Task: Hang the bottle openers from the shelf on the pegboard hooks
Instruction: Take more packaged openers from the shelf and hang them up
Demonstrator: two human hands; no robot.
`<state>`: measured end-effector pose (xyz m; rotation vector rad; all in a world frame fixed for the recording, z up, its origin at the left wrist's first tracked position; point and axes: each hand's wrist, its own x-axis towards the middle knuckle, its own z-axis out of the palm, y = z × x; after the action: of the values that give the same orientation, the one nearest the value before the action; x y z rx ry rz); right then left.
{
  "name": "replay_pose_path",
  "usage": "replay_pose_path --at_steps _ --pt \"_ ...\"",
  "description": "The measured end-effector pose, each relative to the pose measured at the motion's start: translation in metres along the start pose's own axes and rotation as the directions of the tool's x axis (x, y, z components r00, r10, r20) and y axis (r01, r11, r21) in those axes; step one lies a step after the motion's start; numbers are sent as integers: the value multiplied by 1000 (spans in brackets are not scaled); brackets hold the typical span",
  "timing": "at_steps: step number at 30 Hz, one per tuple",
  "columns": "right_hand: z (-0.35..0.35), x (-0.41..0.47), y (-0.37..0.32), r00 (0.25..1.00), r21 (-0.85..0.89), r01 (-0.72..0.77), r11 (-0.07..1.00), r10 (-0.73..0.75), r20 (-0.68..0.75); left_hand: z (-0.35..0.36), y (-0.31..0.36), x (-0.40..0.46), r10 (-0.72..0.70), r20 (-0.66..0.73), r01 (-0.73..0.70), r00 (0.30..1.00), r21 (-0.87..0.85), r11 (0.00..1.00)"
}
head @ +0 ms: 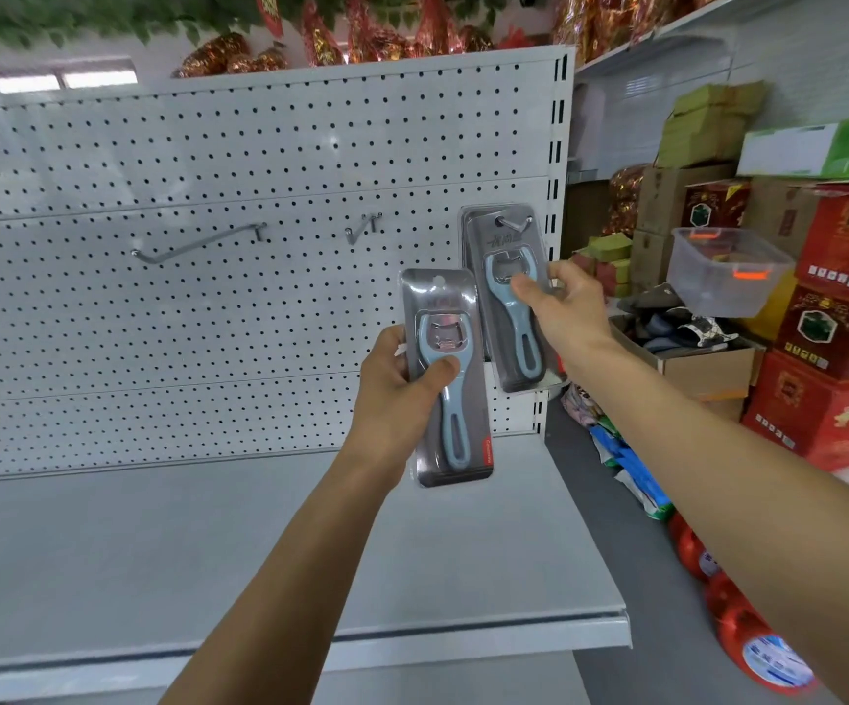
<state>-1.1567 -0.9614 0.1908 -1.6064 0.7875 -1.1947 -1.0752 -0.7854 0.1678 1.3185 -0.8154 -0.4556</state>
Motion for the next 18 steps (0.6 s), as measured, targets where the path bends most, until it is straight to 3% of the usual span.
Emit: replay_pose_path --at_steps 3,5,8,12,18 --pt "-3 -2 4 1000 -129 14 991 -17 -15 0 -1 -1 -2 4 2 1000 10 1000" --pt "-6 -12 6 992 -227 87 970 -106 -73 1 -2 -3 -5 7 5 1000 14 1000" --pt "-11 -42 1 986 -114 158 981 -162 -28 3 -2 -6 10 20 -11 1000 25 1000" --pt "-16 -81 -11 959 58 120 991 -131 253 11 1 -13 73 76 -78 994 64 995" --pt "-27 -85 -20 973 88 186 979 -196 125 24 13 -18 153 141 -173 978 140 975"
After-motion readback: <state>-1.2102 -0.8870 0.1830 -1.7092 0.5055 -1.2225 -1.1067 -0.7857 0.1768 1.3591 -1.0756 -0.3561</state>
